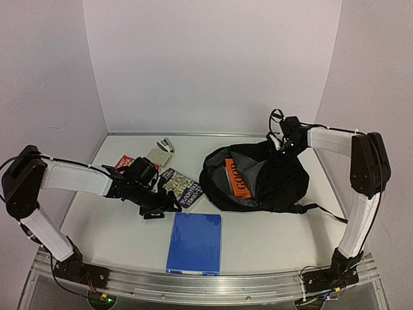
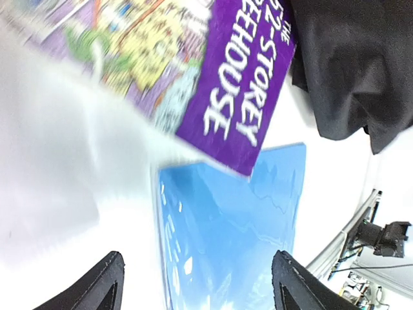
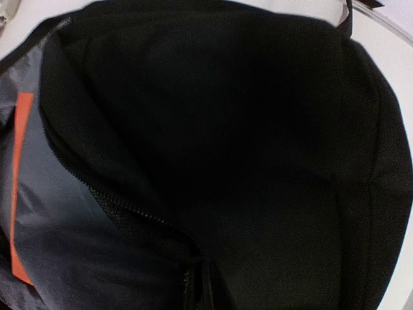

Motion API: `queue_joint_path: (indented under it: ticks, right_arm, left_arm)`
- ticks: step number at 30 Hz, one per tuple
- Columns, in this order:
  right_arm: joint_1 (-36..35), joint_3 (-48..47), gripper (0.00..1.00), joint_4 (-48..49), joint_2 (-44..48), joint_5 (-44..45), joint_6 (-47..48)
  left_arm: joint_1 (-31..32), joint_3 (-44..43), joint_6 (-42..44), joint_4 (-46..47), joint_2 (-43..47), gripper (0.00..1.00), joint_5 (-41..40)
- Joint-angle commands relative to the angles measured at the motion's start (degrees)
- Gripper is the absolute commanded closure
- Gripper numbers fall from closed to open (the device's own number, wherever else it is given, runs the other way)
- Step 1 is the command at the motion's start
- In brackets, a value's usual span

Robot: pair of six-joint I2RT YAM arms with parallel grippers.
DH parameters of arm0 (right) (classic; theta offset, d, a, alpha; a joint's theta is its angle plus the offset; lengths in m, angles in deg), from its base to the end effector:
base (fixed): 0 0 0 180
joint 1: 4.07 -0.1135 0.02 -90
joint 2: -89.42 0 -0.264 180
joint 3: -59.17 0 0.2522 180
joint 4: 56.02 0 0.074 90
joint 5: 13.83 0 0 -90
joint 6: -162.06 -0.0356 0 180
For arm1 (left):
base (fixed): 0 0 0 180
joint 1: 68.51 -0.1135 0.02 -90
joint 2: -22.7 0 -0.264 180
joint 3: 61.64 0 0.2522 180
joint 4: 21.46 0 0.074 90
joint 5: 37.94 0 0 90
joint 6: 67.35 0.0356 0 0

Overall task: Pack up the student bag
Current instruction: Pick up the files from the center of the board.

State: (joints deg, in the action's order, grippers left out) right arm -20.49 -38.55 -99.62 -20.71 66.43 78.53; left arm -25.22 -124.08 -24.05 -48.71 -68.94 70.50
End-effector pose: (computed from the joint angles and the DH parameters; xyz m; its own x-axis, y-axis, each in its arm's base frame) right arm 0.3994 0.1240 0.2167 -0.7486 -0.3364 -0.5713 -0.4566 0.8864 0.0764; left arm 0.2159 -0.2189 0.1645 -0.9820 -0.0234 -0.1872 0.0919 0.8073 -0.5830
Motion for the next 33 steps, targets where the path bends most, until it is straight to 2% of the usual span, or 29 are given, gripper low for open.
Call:
queue_joint_path:
  ticks: [1,4,7,9,16,18,21,24,33]
  right_arm:
    - [-0.35,-1.37,0.53,-1.83,0.76,3.13,2.49]
    - [-0.35,-3.97,0.26,-4.73,3.64,-1.06,2.65]
    - [-0.34,-7.08,0.10,-9.44,6.44,-6.98,3.24]
    - [-0.48,-8.16,0.04,-11.88,8.95,-12.31,3.48]
    - [-3.03,-5.01,0.02,-16.70,16.45,-27.70,5.54]
    - [-5.47,-1.77,0.03,-17.31,17.54,-33.29,5.99]
    - [-11.93,4.46,0.04,-17.51,17.81,-34.54,9.04]
    - [-17.18,9.00,0.07,-16.89,15.79,-35.52,10.96]
    - [-23.38,12.32,0.15,-14.88,4.12,-42.37,9.03]
  left_arm:
    - [1.12,4.98,-3.92,5.20,6.88,0.21,2.11]
    - [1.40,8.96,-6.06,6.72,9.28,0.22,2.89]
    - [2.19,11.95,-7.79,8.71,10.96,0.23,3.77]
    - [3.05,13.56,-9.17,10.06,11.62,0.25,4.14]
    - [6.05,17.94,-13.20,14.18,11.68,0.28,3.95]
    - [7.07,18.18,-13.73,15.47,11.11,0.31,3.90]
    - [8.26,18.63,-14.59,16.52,9.96,0.34,3.91]
    - [8.80,20.35,-16.31,18.84,9.15,0.38,4.42]
    - [10.58,21.84,-18.27,22.55,7.39,0.45,3.46]
